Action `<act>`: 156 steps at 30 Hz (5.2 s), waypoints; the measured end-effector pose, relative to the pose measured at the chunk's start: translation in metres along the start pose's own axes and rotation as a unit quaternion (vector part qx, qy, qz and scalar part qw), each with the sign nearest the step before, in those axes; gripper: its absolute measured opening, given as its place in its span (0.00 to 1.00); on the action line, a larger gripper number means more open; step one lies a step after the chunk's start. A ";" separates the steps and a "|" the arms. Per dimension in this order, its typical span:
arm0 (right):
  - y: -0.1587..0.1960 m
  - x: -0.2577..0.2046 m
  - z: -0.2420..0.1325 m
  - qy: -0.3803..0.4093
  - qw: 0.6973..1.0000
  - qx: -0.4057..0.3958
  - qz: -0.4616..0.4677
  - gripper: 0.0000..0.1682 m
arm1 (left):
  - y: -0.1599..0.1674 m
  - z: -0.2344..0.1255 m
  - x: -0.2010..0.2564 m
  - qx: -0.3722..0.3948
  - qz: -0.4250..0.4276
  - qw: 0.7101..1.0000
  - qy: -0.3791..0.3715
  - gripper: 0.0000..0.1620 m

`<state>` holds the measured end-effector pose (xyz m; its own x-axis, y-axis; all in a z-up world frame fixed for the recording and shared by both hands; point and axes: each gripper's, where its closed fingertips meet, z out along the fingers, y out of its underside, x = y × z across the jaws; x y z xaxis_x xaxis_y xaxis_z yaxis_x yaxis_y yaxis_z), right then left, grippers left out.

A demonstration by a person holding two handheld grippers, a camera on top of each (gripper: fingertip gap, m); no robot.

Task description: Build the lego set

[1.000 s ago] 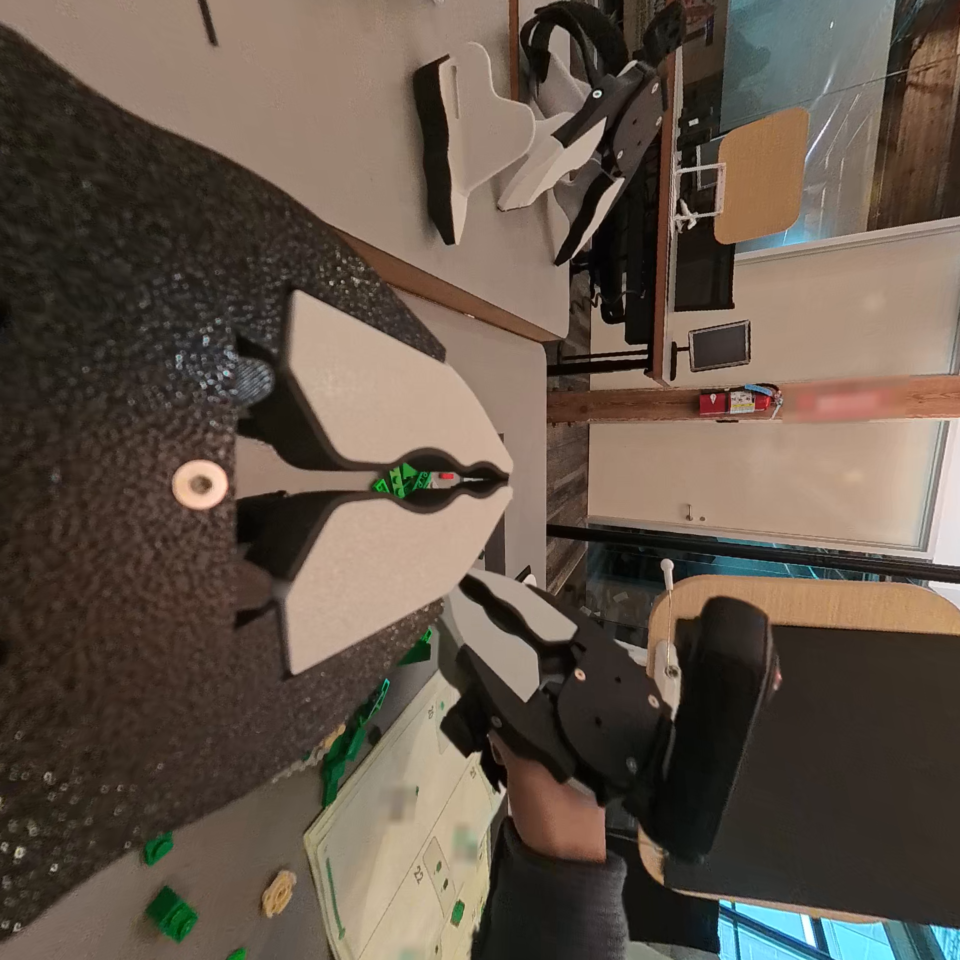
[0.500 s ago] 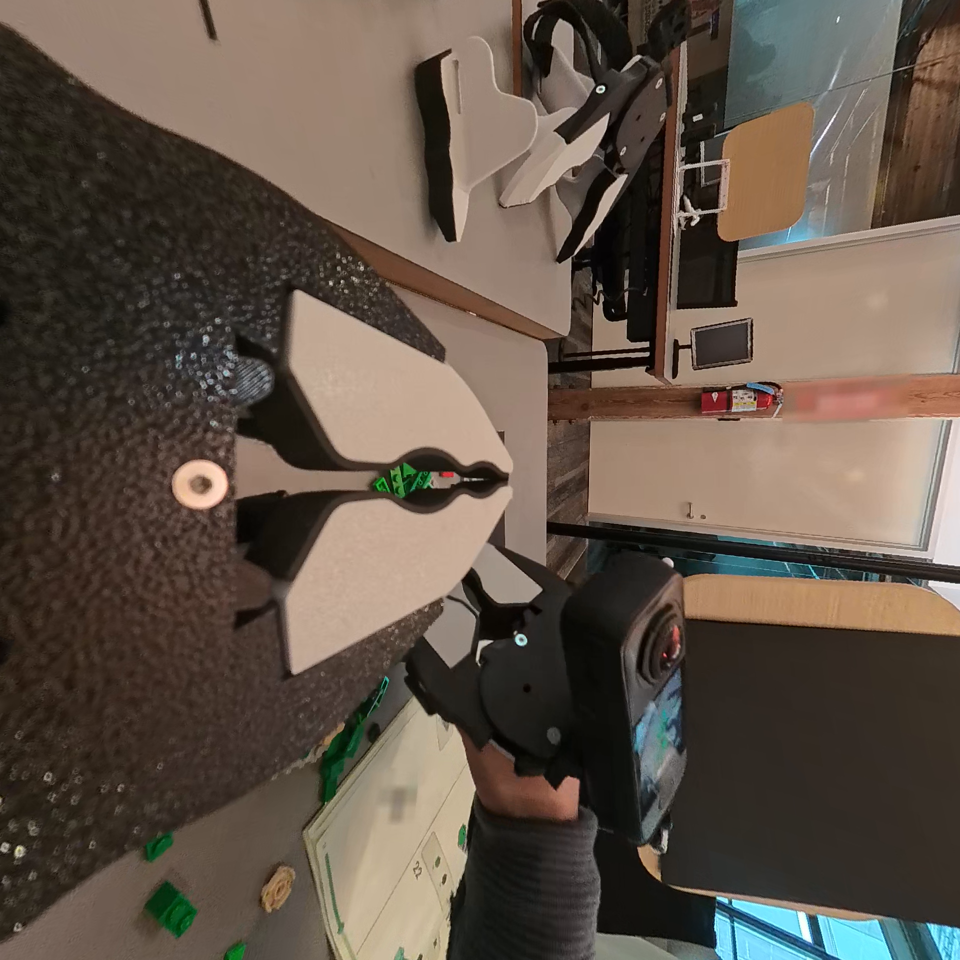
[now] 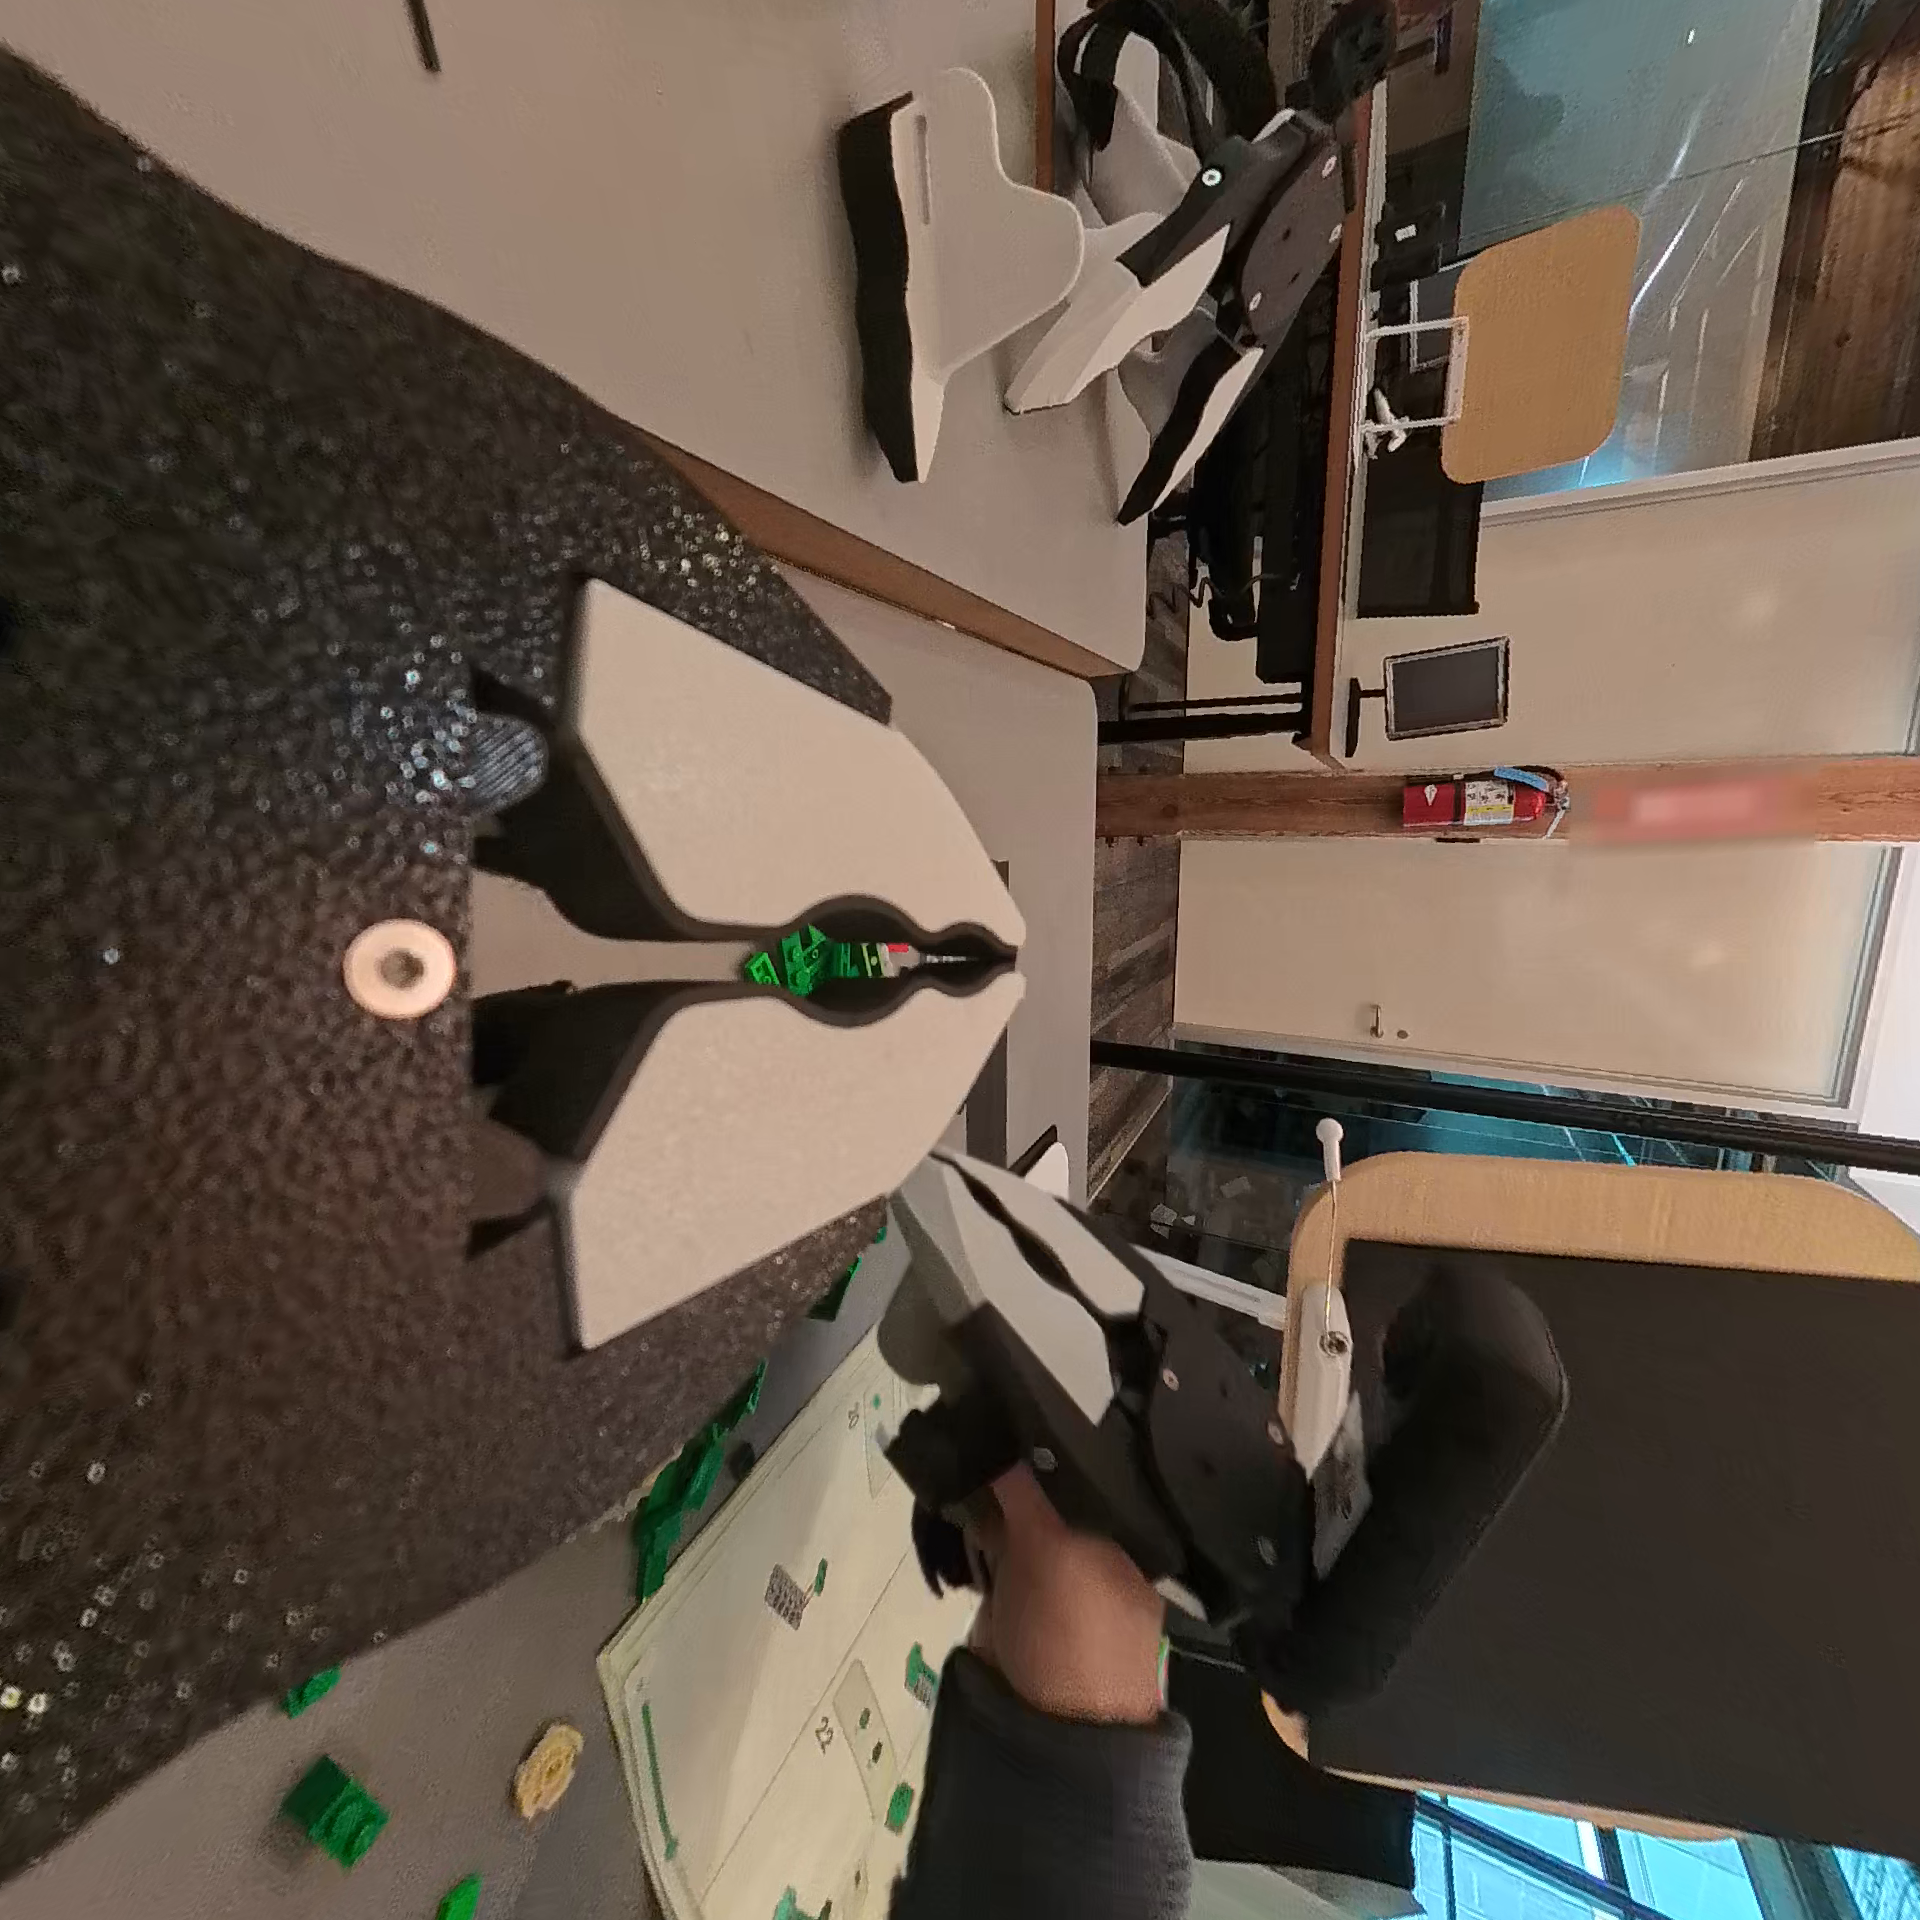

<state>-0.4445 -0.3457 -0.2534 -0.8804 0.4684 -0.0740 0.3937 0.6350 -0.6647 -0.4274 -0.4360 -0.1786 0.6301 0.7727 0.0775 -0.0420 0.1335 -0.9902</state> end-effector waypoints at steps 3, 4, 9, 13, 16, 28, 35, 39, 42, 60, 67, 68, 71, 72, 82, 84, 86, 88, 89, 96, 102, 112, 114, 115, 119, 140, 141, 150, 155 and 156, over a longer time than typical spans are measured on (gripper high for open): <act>0.011 0.004 -0.016 -0.021 0.998 0.021 0.053 0.01 | 0.000 0.000 0.000 0.000 -0.001 1.000 0.001 0.00; 0.016 0.007 -0.021 -0.019 0.997 0.024 0.066 0.01 | 0.000 0.000 0.000 0.000 -0.001 1.000 0.001 0.00; 0.051 0.031 -0.041 0.022 0.985 -0.001 0.171 0.01 | 0.000 0.000 0.000 0.001 -0.003 1.000 0.001 0.00; 0.065 0.029 -0.043 0.008 0.975 -0.015 0.223 0.01 | 0.000 0.000 0.001 0.000 -0.001 1.000 0.002 0.00; 0.066 0.030 -0.041 -0.026 0.962 0.001 0.273 0.01 | 0.000 0.000 0.001 0.000 0.001 1.000 0.002 0.00; 0.090 0.042 -0.040 -0.040 0.933 -0.017 0.357 0.01 | 0.000 0.001 0.002 -0.001 -0.001 1.000 0.004 0.00; 0.099 0.051 -0.053 0.023 0.942 -0.034 0.333 0.03 | 0.000 0.001 0.002 -0.001 -0.003 1.000 0.005 0.00; 0.104 0.054 -0.060 0.061 0.951 -0.055 0.299 0.04 | 0.001 0.001 0.002 -0.002 -0.002 1.000 0.005 0.00; 0.104 0.060 -0.062 0.102 0.962 -0.069 0.245 0.05 | 0.001 0.001 0.002 -0.002 -0.002 1.000 0.005 0.00; 0.053 0.065 -0.038 0.174 0.983 -0.041 0.047 0.05 | 0.001 0.002 0.002 -0.002 -0.002 1.000 0.006 0.00; 0.022 0.051 -0.009 0.083 0.995 -0.050 0.004 0.13 | 0.001 0.001 0.002 -0.002 -0.004 1.000 0.006 0.00; 0.020 0.047 -0.004 0.067 0.996 -0.054 0.001 0.13 | 0.001 0.002 0.002 -0.002 -0.004 1.000 0.006 0.00; 0.014 0.044 0.007 0.057 0.996 -0.065 -0.010 0.11 | 0.001 0.002 0.002 -0.003 -0.003 1.000 0.006 0.00; 0.011 0.043 0.010 0.054 0.997 -0.062 -0.013 0.10 | 0.001 0.002 0.002 -0.003 -0.003 1.000 0.006 0.00; 0.016 0.038 0.020 0.032 0.989 -0.139 -0.034 0.04 | 0.001 0.002 0.002 -0.003 -0.006 1.000 0.006 0.00; 0.022 0.036 0.020 0.032 0.986 -0.158 -0.053 0.00 | 0.001 0.002 0.002 -0.003 -0.007 1.000 0.006 0.00; 0.030 0.020 0.019 -0.027 0.981 -0.189 -0.038 0.00 | 0.001 0.002 0.002 -0.003 -0.008 1.000 0.006 0.00; 0.032 0.022 0.017 -0.028 0.979 -0.201 -0.022 0.00 | 0.001 0.002 0.002 -0.003 -0.008 1.000 0.007 0.00; 0.028 0.028 0.017 -0.010 0.982 -0.188 -0.024 0.00 | 0.001 0.002 0.002 -0.003 -0.008 1.000 0.007 0.00; 0.025 0.042 0.023 0.048 0.979 -0.182 -0.075 0.03 | 0.001 0.003 0.002 -0.004 -0.009 1.000 0.008 0.00; 0.017 0.048 0.024 0.086 0.978 -0.153 -0.109 0.05 | 0.001 0.003 0.002 -0.004 -0.010 1.000 0.008 0.00; 0.008 0.037 0.026 0.105 0.945 -0.144 -0.276 0.08 | 0.001 0.003 0.002 -0.003 -0.010 1.000 0.008 0.00; 0.008 0.036 0.026 0.107 0.938 -0.152 -0.294 0.07 | 0.001 0.002 0.002 -0.003 -0.011 1.000 0.008 0.00; 0.008 0.036 0.026 0.106 0.936 -0.156 -0.296 0.07 | 0.001 0.002 0.002 -0.002 -0.011 1.000 0.007 0.00; 0.008 0.040 0.023 0.117 0.936 -0.166 -0.289 0.00 | 0.001 0.002 0.001 -0.001 -0.015 1.000 0.006 0.00; -0.015 0.011 0.046 0.076 0.977 -0.105 -0.170 0.00 | -0.001 0.001 -0.002 0.007 -0.022 1.000 0.002 0.00; -0.019 0.014 0.048 0.081 0.978 -0.102 -0.161 0.00 | -0.001 0.001 -0.002 0.007 -0.023 1.000 0.002 0.00; -0.025 0.026 0.063 0.056 0.982 -0.155 -0.088 0.04 | -0.003 0.000 -0.005 0.011 -0.033 0.999 -0.002 0.00; -0.042 0.040 0.043 0.090 0.988 -0.094 -0.078 0.05 | -0.003 -0.001 -0.007 0.013 -0.036 0.999 -0.004 0.00; -0.043 0.050 0.033 0.119 0.987 -0.080 -0.078 0.05 | -0.003 -0.001 -0.007 0.013 -0.037 0.999 -0.005 0.00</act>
<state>-0.5139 -0.3704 -0.2533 -0.8544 0.4761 0.2081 0.3123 0.7906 -0.5267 -0.4313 -0.4426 -0.1761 0.6246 0.7661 0.1519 -0.0160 0.2069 -0.9782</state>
